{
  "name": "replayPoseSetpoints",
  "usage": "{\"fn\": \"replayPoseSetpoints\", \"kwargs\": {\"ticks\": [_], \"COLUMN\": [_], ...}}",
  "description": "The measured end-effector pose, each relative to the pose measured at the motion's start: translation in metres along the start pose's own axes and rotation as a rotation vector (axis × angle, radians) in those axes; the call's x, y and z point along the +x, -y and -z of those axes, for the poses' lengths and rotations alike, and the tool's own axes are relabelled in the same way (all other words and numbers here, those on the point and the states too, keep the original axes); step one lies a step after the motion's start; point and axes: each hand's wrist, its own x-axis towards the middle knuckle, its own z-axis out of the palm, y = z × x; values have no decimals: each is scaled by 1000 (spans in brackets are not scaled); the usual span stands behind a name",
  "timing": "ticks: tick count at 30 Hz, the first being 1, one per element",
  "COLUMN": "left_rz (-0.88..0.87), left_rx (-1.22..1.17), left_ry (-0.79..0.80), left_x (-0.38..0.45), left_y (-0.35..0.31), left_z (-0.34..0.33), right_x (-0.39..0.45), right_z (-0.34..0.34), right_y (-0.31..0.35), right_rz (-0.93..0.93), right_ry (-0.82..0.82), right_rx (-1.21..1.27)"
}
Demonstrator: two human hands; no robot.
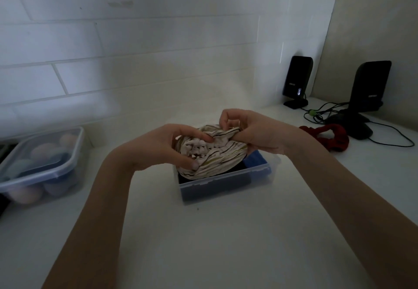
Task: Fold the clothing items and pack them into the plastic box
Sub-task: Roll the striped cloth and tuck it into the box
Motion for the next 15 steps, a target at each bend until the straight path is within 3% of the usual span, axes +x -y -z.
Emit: {"fn": "replayPoseSetpoints", "kwargs": {"ticks": [5,10,15], "left_rz": [143,113,148], "left_rx": [202,566,794], "left_ry": [-69,-144,-170], "left_x": [-2,-6,-6], "left_y": [-5,-14,-20], "left_z": [-4,-15,-24], "right_x": [-2,-1,-3], "right_z": [0,-10,-23], "right_y": [1,13,20], "right_rz": [-134,-78,-56], "right_ry": [48,35,139], "right_rx": [-216,-574,-841]}}
